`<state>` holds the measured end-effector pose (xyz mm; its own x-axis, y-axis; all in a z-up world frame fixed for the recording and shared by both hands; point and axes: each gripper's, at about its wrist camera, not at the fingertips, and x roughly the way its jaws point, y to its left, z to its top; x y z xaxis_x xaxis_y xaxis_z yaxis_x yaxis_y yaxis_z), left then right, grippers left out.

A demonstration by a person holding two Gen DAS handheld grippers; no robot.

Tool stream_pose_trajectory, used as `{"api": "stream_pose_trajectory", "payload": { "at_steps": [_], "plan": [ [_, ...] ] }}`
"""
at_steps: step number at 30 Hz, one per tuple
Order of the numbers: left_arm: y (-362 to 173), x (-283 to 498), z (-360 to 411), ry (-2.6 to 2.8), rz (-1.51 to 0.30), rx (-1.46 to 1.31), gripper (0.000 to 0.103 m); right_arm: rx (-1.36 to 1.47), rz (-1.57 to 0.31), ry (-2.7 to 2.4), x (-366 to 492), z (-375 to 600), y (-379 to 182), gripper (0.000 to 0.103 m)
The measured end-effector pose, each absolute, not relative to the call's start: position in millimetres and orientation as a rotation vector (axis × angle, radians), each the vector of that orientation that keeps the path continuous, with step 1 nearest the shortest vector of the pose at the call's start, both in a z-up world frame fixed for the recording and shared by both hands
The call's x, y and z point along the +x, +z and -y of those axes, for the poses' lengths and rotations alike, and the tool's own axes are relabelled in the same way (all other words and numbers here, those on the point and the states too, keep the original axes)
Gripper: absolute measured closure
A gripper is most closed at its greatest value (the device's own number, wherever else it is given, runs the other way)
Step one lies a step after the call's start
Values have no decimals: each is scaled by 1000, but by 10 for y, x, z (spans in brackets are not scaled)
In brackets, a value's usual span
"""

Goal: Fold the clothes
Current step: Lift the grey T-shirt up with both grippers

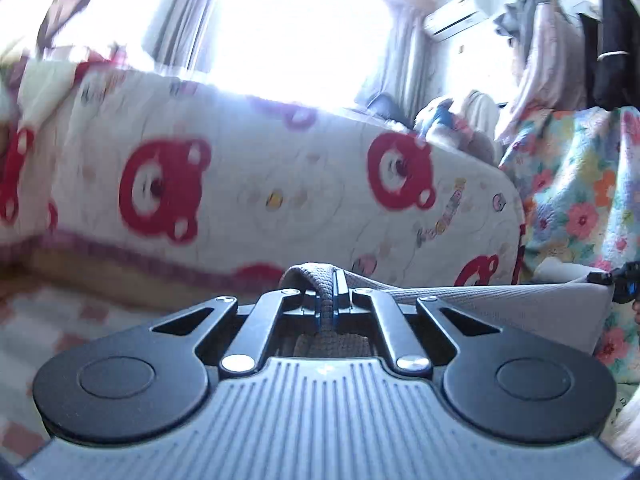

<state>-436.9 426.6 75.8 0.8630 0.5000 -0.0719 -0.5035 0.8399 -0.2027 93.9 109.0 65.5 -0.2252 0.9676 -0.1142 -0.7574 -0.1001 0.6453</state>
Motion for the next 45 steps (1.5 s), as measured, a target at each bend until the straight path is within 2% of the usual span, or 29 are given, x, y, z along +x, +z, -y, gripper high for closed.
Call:
{"api": "stream_pose_trajectory", "payload": {
  "at_steps": [6, 8, 10, 12, 15, 21, 26, 36, 40, 45],
  "plan": [
    [1035, -4423, -4282, 511, 24, -268, 99, 482, -733, 1689, 984, -1086, 728, 95],
    [947, -4311, -4452, 525, -26, -347, 99, 392, -750, 1655, 1021, -1259, 649, 95],
    [772, -4072, -4620, 581, -129, -277, 99, 282, -775, 1615, 1093, -1528, 522, 95],
    [605, -3790, -4796, 620, -186, -127, 99, 149, -730, 1578, 1161, -1911, 428, 95],
    [511, -3426, -5307, 656, -182, -169, 99, -14, -626, 1525, 1303, -2509, 390, 96],
    [622, -3057, -5766, 719, -74, -171, 99, 49, -447, 1454, 1516, -3072, 569, 96],
    [723, -3196, -5658, 715, 27, -163, 98, 115, -250, 1473, 1440, -2959, 664, 96],
    [66, -3762, -5109, 681, -168, -232, 98, 67, -434, 1482, 1081, -2281, -144, 96],
    [128, -3817, -4992, 657, -222, -215, 98, 19, -494, 1475, 997, -2136, -299, 96],
    [354, -3604, -5177, 674, -229, -194, 98, 3, -501, 1457, 1142, -2378, -62, 96]
  ]
}}
